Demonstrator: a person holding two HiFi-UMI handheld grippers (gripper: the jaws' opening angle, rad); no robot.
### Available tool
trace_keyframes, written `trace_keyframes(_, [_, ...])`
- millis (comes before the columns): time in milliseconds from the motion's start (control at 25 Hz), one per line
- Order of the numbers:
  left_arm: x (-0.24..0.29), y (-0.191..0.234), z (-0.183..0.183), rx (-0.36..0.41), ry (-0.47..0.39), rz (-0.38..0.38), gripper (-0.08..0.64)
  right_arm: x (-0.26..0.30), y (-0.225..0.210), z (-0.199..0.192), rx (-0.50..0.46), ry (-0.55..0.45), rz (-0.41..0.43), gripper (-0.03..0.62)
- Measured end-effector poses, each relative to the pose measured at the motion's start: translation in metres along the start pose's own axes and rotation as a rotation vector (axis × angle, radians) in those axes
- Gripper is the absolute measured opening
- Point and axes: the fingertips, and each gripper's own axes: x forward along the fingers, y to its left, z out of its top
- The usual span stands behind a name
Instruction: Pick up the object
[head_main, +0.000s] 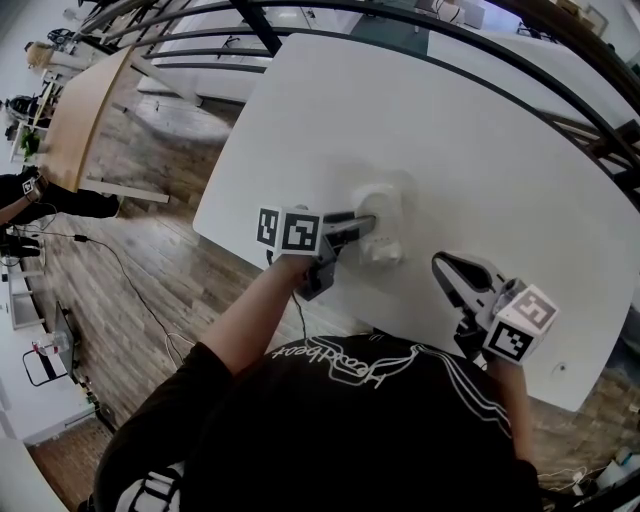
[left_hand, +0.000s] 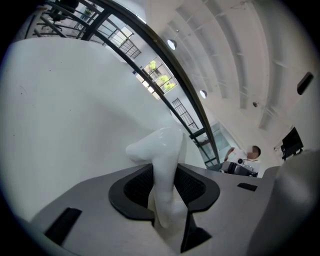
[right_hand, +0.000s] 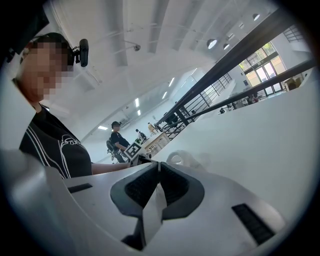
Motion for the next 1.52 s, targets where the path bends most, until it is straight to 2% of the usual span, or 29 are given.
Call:
trace_keyframes(200, [0.007, -0.001, 0.002, -0.006, -0.014, 0.001, 0.133, -0.003, -0.006, -0.001, 0.006, -0.001, 0.001, 0.018])
trace_keyframes(520, [0.003, -0.022, 0.008, -0.011, -0.053, -0.046, 0.132, -0.012, -0.003, 0.0, 0.015, -0.013, -0.02, 0.018])
trace_keyframes(840, [-0.031, -0.061, 0.022, 0.023, -0.165, -0.084, 0.132, -0.019, 0.008, 0.009, -0.023, -0.063, -0.046, 0.018])
trace_keyframes(1120, [-0.084, -0.091, 0.027, 0.045, -0.274, -0.102, 0.132, -0.017, 0.036, 0.015, -0.071, -0.092, -0.057, 0.018])
trace_keyframes(1400, [-0.138, -0.142, -0.005, 0.084, -0.361, -0.151, 0.132, -0.039, 0.092, 0.003, -0.136, -0.137, -0.073, 0.018])
trace_keyframes(1520, [-0.16, -0.155, -0.021, 0.119, -0.376, -0.142, 0.132, -0.043, 0.113, -0.001, -0.159, -0.149, -0.074, 0.018])
